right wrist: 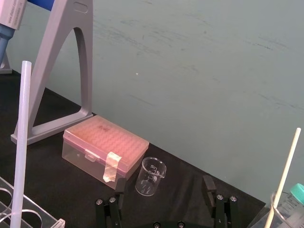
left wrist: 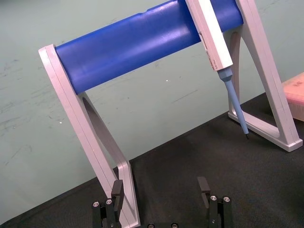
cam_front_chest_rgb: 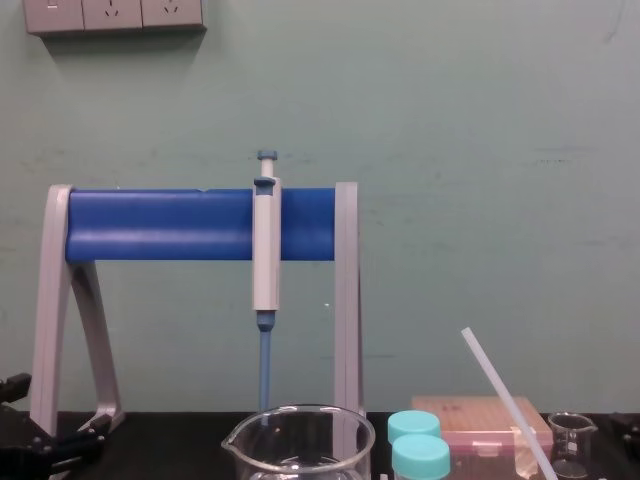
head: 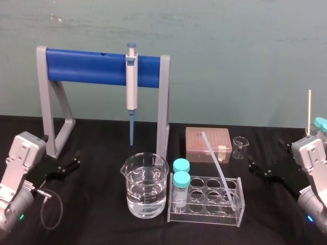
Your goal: Pick up the stirring rod with one hand, then place it down.
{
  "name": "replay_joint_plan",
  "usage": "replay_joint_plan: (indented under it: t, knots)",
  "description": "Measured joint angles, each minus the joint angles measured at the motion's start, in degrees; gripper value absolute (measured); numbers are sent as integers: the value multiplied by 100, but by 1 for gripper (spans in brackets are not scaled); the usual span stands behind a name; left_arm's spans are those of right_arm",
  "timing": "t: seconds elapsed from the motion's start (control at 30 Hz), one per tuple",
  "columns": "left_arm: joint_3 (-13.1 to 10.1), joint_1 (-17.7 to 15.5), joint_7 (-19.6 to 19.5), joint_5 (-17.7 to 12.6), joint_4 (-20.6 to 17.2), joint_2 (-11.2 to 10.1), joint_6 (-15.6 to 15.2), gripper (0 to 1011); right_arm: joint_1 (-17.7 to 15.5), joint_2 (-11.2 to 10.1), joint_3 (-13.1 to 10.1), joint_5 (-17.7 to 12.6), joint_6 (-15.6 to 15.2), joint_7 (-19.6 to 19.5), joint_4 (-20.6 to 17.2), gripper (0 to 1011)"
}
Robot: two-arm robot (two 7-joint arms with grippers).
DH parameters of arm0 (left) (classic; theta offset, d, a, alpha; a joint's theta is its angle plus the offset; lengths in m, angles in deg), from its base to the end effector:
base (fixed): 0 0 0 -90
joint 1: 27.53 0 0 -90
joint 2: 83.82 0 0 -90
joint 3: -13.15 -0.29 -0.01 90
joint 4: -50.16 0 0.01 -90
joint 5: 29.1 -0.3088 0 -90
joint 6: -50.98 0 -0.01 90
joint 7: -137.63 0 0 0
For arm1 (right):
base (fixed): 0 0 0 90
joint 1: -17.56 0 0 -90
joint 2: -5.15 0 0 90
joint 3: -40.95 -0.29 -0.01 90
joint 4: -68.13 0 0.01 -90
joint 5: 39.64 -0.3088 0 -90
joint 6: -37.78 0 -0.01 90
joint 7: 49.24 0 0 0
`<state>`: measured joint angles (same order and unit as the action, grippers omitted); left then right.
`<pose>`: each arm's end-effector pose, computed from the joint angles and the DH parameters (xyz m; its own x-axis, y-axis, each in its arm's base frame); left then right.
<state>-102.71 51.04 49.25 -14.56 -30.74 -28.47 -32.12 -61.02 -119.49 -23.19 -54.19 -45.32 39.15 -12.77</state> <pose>0.3581 0.0827 -0.3023 0.2922 0.8802 0.3739 -0.9553 0.2872 0.0704 0.3580 -0.0827 -0.3023 0.2925 -0.8803 0.3735 0.9552 0.2874 -0.0706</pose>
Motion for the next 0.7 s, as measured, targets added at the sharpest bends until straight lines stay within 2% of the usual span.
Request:
replay_joint_plan:
  t: [0.7]
  knots:
    - [0, 0, 0, 0, 0, 0, 0, 1000, 0, 0, 0, 0, 0, 0, 0, 1003]
